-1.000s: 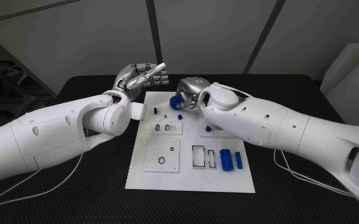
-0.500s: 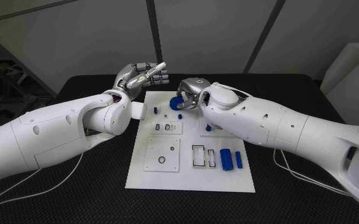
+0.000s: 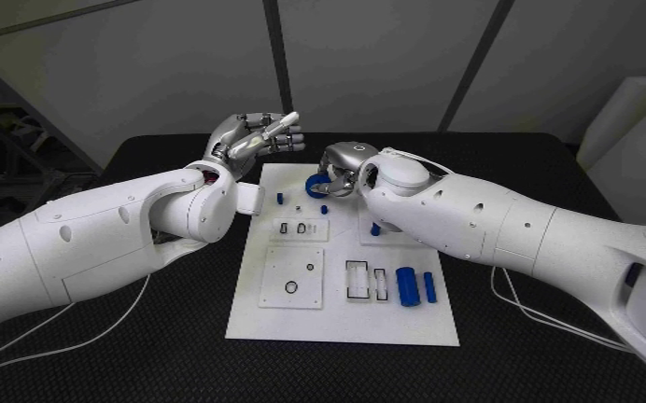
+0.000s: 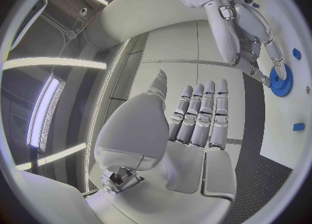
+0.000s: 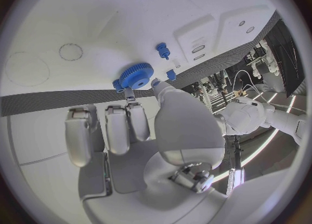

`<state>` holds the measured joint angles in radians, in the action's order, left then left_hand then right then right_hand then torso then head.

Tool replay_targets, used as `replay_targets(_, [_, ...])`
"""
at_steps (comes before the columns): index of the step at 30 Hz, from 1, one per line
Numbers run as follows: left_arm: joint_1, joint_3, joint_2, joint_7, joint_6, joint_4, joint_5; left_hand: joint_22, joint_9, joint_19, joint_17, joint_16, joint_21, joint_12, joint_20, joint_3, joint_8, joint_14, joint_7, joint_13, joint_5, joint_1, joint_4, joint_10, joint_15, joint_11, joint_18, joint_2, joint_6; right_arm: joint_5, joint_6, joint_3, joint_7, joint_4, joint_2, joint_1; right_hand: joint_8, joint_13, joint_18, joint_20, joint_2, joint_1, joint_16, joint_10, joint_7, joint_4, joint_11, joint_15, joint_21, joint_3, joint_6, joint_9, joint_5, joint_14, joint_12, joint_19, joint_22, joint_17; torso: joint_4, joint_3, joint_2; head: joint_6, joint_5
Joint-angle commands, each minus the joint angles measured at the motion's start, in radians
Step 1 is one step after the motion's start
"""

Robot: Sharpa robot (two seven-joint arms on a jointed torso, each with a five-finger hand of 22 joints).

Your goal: Assemble the parts on the task board

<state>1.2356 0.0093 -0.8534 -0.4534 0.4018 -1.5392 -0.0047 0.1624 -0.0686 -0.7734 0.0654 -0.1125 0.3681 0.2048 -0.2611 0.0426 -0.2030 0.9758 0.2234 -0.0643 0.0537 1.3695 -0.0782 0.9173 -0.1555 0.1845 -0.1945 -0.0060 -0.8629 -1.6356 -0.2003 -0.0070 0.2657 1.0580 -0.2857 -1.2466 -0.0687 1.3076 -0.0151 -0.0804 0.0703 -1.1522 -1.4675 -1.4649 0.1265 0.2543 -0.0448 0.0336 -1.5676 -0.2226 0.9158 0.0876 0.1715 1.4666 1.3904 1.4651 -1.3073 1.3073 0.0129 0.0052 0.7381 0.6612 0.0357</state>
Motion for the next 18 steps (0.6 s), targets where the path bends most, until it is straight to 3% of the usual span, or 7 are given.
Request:
replay_targets(1, [0.002, 0.001, 0.000, 0.001, -0.009, -0.002, -0.001, -0.001, 0.001, 0.001, -0.001, 0.007, 0.002, -0.006, -0.004, -0.002, 0.006, -0.001, 0.012, 0.001, 0.004, -0.002, 0.005, -0.002, -0.007, 0.008, 0.015, 0.006, 0.007, 0.036, 0.044, -0.001, -0.017, 0.000, -0.001, 0.000, -0.004, 0.115, 0.015, -0.001, -0.001, 0.006, -0.005, -0.013, 0.001, 0.008, 0.001, -0.002, -0.003, 0.002, 0.011, 0.001, 0.006, 0.058, 0.009, 0.106, -0.263, 0.033, 0.0009, -0.0001, 0.000, 0.000, -0.001])
replay_targets(8, [0.003, 0.001, -0.001, 0.002, -0.009, -0.003, -0.001, -0.002, 0.001, 0.001, -0.001, 0.008, 0.001, -0.006, -0.004, -0.002, 0.007, -0.001, 0.012, 0.001, 0.004, -0.002, 0.006, -0.002, -0.007, 0.008, 0.015, 0.007, 0.007, 0.046, 0.045, -0.001, -0.008, 0.001, -0.004, 0.000, -0.003, 0.117, 0.015, -0.001, 0.003, 0.009, -0.006, -0.014, 0.000, 0.009, 0.002, -0.002, -0.003, 0.004, 0.014, -0.001, 0.008, 0.059, 0.011, 0.106, -0.263, 0.036, -0.0003, 0.0003, 0.000, 0.002, -0.002])
replay_targets(12, [0.003, 0.001, -0.002, 0.002, -0.008, -0.004, -0.001, -0.002, 0.001, 0.001, -0.001, 0.009, 0.001, -0.007, -0.004, -0.002, 0.007, -0.001, 0.012, 0.001, 0.004, -0.002, 0.007, -0.002, -0.007, 0.008, 0.015, 0.008, 0.008, 0.037, 0.029, -0.001, 0.004, 0.004, -0.011, 0.000, 0.002, 0.118, 0.015, 0.000, 0.019, -0.005, -0.007, -0.015, 0.001, -0.006, 0.002, -0.001, -0.003, 0.004, 0.012, -0.006, 0.018, 0.059, 0.012, 0.106, -0.263, 0.038, 0.0000, 0.0005, 0.000, 0.003, -0.002])
replay_targets(18, [0.003, 0.001, -0.004, 0.002, -0.008, -0.004, -0.001, -0.002, 0.001, 0.001, -0.001, 0.009, 0.001, -0.007, -0.004, -0.002, 0.007, -0.001, 0.012, 0.001, 0.004, -0.002, 0.008, -0.002, -0.007, 0.008, 0.016, 0.009, 0.008, 0.022, -0.047, -0.001, 0.015, 0.022, -0.030, 0.000, 0.003, 0.120, 0.015, 0.001, 0.038, -0.032, -0.010, -0.016, 0.000, -0.036, 0.002, -0.001, -0.003, 0.001, 0.015, -0.011, 0.020, 0.060, 0.014, 0.106, -0.263, 0.044, 0.0009, 0.0009, 0.000, 0.003, 0.000])
